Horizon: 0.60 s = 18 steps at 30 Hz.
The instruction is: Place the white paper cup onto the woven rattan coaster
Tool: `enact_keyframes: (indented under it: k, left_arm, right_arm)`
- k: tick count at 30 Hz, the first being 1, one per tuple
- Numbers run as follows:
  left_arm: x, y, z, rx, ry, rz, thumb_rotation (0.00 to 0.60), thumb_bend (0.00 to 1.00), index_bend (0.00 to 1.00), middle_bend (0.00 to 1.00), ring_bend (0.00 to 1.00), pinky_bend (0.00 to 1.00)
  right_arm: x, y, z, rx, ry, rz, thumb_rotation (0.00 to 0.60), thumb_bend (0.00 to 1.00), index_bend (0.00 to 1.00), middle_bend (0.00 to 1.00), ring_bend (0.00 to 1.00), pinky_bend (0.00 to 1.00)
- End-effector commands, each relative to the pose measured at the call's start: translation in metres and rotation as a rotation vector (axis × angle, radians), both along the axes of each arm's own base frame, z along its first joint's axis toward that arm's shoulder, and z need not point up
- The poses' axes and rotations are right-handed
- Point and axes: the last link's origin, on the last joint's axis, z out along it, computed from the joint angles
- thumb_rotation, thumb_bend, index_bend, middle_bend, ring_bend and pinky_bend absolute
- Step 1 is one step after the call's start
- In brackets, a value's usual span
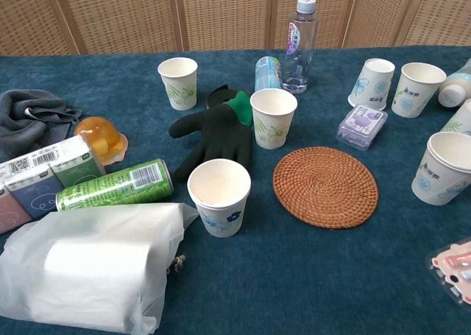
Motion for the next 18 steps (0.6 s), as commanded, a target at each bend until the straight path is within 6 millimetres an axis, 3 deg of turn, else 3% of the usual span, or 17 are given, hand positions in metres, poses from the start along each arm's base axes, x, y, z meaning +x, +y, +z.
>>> enact_keyframes:
  k: [1,8,18]
  left_arm:
    - [0.0,0.0,0.0,0.0,0.001,-0.001,0.6,0.32,0.0,0.0,0.0,0.14]
    - [0.009,0.004,-0.005,0.007,-0.029,-0.045,0.6,0.32,0.0,0.0,0.0,0.08]
    - [0.049,0.061,0.001,-0.032,0.103,-0.169,0.6,0.3,0.0,0.0,0.0,0.02]
  right_arm:
    - [0.0,0.0,0.0,0.003,0.001,-0.002,0.6,0.15,0.0,0.0,0.0,0.17]
    - [0.0,0.0,0.001,-0.003,0.004,-0.008,0.6,0.15,0.0,0.0,0.0,0.17]
    - [0.0,0.0,0.004,0.007,-0.012,-0.013,0.6,0.15,0.0,0.0,0.0,0.17]
